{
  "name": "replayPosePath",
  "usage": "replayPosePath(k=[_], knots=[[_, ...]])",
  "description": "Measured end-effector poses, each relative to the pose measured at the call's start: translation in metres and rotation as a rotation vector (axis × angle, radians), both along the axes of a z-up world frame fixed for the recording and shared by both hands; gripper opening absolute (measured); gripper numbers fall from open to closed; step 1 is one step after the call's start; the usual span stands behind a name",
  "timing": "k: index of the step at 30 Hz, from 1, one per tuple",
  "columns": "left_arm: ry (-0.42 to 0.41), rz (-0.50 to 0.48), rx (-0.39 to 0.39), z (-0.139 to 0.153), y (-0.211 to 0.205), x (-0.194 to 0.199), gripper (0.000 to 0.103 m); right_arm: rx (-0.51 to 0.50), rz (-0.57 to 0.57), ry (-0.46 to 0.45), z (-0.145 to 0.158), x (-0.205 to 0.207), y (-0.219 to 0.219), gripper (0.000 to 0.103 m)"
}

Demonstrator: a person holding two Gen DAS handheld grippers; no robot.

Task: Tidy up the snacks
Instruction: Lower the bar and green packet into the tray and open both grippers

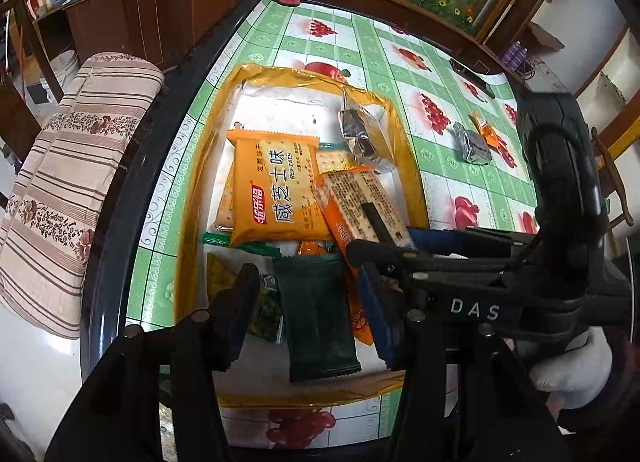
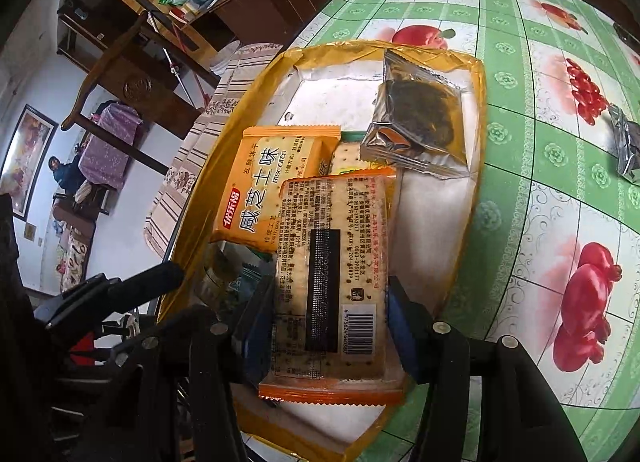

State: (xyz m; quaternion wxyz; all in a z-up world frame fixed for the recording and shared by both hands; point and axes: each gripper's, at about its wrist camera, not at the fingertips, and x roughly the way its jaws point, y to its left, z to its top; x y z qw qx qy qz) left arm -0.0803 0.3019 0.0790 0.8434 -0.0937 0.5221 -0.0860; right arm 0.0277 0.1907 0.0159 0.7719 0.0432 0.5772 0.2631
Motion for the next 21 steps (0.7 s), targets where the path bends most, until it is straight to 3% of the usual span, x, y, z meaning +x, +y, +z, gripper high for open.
replayPosePath(k=[10,13,15,18,21], knots=[[-0.058,-0.001,-0.021,0.02,-0.009,-0.002,0.051,0.015,-0.045,-0.052,0.031,-0.006,-0.021,0.057],[-0.082,0.013,0.004,0.032,-0.02,-0.009,0.051,0.007,-0.057,-0.122,0.048,-0.016,-0.036,0.057],[-0.112,0.024,0.026,0.042,-0.03,-0.018,0.051,-0.017,-0.067,-0.217,0.064,-0.029,-0.048,0.058],[-0.16,0.033,0.023,0.054,-0.047,-0.033,0.051,-0.036,-0.067,-0.338,0.082,-0.048,-0.069,0.065],[-0.164,0.018,-0.017,0.061,-0.075,-0.047,0.052,-0.019,-0.08,-0.331,0.085,-0.062,-0.099,0.066]])
